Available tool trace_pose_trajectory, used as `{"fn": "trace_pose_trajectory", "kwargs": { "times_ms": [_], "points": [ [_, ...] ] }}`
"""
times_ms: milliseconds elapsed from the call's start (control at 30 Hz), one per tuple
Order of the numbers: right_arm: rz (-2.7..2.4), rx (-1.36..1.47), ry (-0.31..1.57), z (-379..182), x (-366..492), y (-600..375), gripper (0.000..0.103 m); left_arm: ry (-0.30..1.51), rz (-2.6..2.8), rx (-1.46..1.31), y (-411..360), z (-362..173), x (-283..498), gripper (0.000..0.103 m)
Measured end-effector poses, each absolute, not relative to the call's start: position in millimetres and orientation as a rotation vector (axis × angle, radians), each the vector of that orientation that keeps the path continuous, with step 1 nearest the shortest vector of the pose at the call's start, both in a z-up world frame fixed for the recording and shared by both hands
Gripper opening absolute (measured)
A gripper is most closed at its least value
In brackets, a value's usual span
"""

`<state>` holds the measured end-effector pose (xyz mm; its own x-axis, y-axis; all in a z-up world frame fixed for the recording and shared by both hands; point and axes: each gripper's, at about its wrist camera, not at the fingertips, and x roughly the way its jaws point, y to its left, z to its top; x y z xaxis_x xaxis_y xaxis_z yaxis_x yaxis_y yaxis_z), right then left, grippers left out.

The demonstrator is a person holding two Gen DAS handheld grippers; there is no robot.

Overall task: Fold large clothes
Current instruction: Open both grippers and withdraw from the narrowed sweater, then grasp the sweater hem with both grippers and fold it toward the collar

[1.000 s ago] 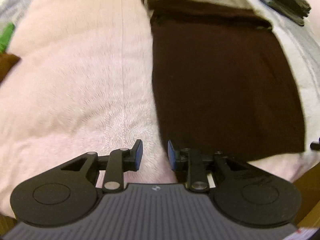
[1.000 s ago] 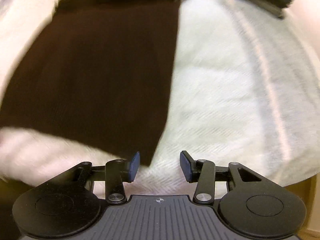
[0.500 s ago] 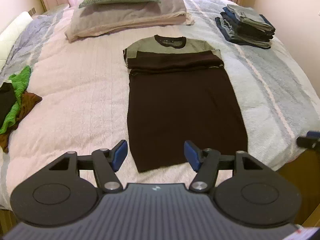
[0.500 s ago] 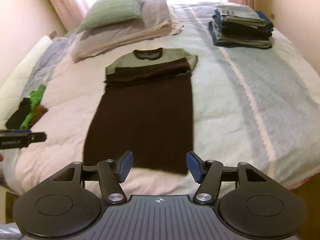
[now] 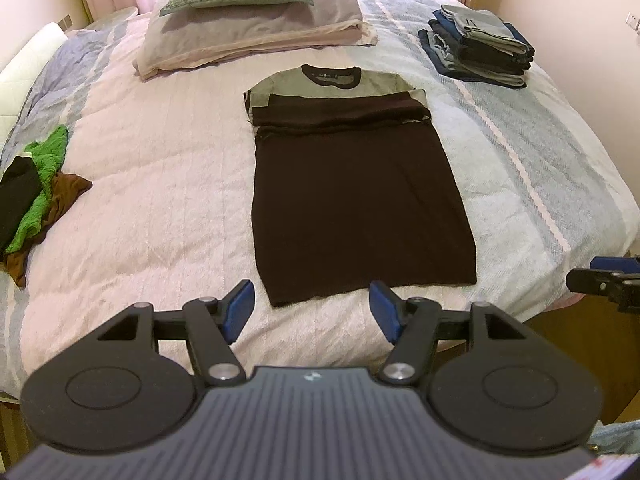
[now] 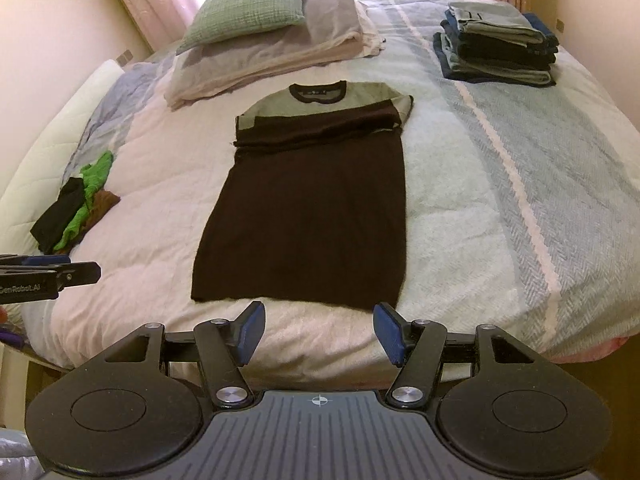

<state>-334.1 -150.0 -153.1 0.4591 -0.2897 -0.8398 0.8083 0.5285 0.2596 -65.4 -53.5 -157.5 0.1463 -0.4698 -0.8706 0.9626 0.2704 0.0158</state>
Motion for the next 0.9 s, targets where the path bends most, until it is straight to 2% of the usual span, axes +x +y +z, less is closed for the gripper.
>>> {"fn": "trace_pose_trajectory", "kwargs": {
  "times_ms": [667, 900],
  "points": [
    [-0.741, 0.774, 0.881, -174, -320, -177, 0.057, 0.947, -1.125, 0.745, -80, -179, -55, 0.060],
    [-0.723, 0.818, 0.820, -189, -332, -193, 0.057, 1.003, -1.189, 0.600, -78, -197, -25, 0.061]
  ]
}}
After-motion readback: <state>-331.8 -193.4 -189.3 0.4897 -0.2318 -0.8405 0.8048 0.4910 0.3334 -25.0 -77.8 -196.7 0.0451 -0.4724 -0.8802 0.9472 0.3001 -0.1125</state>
